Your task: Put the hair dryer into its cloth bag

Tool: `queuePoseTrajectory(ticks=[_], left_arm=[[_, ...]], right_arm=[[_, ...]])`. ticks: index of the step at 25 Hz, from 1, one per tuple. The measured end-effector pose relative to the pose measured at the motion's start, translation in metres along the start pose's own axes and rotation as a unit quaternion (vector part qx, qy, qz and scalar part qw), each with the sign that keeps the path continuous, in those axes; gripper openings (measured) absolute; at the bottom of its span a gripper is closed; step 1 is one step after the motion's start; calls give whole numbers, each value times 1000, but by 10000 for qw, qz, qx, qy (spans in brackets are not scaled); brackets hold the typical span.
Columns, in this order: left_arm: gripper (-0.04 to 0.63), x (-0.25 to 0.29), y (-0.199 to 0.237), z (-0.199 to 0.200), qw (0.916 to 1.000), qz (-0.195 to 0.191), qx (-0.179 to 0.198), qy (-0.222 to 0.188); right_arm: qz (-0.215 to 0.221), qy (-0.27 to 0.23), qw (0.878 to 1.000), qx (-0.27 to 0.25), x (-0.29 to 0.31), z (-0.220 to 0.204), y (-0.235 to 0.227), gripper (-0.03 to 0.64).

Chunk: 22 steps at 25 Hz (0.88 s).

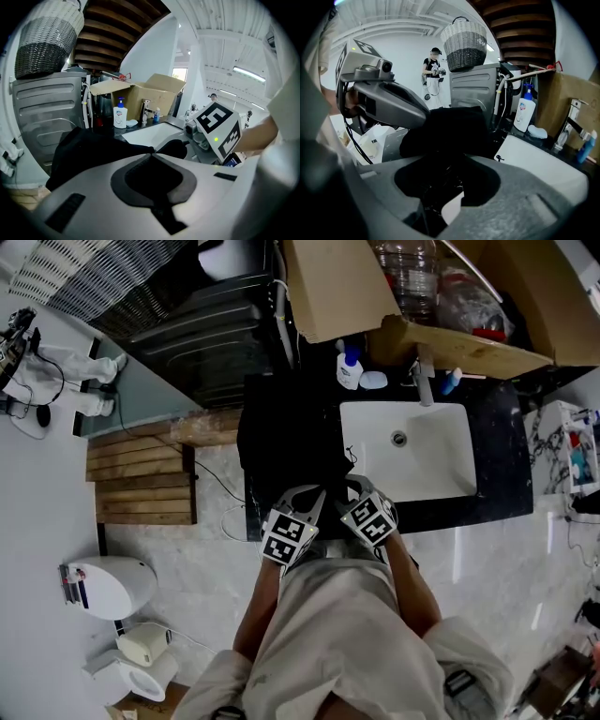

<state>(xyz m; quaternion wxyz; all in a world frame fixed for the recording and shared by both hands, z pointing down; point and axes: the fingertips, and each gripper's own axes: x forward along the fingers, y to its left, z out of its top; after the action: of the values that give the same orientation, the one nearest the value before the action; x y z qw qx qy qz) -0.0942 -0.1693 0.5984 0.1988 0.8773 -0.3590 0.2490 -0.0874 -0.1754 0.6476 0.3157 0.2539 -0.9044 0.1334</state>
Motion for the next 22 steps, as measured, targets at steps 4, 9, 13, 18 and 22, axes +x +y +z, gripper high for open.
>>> queuePoseTrajectory(ticks=[4, 9, 13, 18, 22], left_arm=[[6, 0, 0, 1, 10000, -9, 10, -17], [6, 0, -1, 4, 10000, -34, 6, -37], [6, 2, -1, 6, 10000, -57, 3, -46], [6, 4, -6, 7, 9999, -91, 21, -104], [6, 6, -8, 6, 10000, -71, 22, -41]], right_arm=[[21, -112, 9999, -67, 9, 6, -4, 150], [19, -147, 9999, -12, 15, 12, -9, 150], [-7, -248, 9997, -44, 21, 18, -14, 150], [-32, -450, 9990, 15, 24, 30, -19, 150], [-9, -478, 9989, 6, 31, 28, -21, 150]])
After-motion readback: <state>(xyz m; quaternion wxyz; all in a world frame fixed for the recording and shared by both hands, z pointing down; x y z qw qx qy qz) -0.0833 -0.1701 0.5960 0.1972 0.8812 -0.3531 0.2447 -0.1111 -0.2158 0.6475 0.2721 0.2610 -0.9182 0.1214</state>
